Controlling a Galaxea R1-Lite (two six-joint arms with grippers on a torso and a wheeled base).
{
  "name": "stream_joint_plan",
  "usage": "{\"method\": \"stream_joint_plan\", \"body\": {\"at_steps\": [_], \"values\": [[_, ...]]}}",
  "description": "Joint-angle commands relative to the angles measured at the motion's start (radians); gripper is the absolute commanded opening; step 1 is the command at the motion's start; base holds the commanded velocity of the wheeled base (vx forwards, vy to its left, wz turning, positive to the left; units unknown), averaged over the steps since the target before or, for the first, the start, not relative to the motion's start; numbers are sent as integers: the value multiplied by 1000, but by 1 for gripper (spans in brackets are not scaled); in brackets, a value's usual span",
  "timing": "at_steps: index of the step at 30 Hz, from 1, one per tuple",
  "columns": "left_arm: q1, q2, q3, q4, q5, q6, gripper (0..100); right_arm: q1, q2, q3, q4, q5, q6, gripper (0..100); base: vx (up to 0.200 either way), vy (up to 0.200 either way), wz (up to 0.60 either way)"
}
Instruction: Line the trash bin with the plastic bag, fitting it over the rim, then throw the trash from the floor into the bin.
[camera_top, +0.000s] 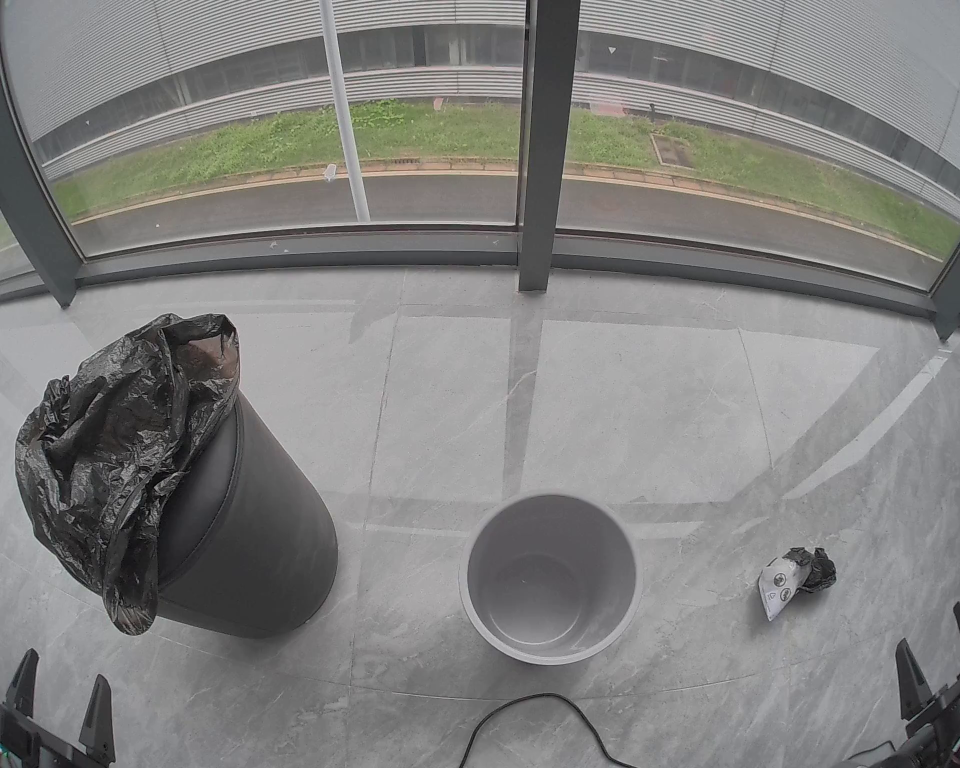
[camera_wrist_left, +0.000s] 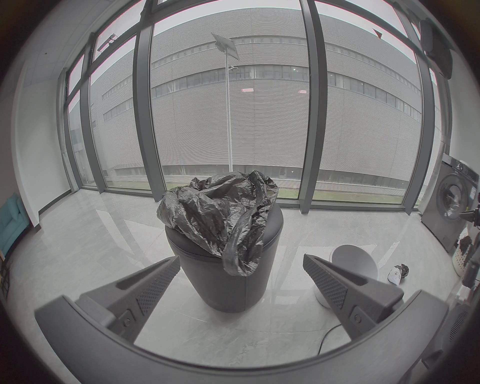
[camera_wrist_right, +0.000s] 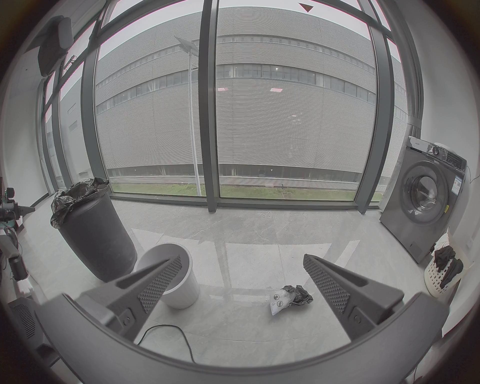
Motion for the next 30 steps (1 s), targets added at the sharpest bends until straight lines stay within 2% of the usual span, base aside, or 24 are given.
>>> {"method": "stream_joint_plan", "body": {"at_steps": [1, 18, 23, 28, 30], "values": [[0, -17, 18, -1, 0, -1, 100, 0, -16, 18, -1, 0, 1, 100, 0, 200, 0], [0, -17, 18, 14, -13, 22, 100, 0, -16, 18, -2, 0, 4, 100, 0, 200, 0], [0, -17, 18, -1, -5, -9, 100, 0, -16, 18, -2, 0, 5, 100, 0, 200, 0], [0, -17, 18, 13, -11, 14, 100, 2, -16, 18, -2, 0, 8, 100, 0, 200, 0], [0, -17, 18, 14, -13, 22, 100, 2, -16, 18, -2, 0, 8, 100, 200, 0, 0]]}}
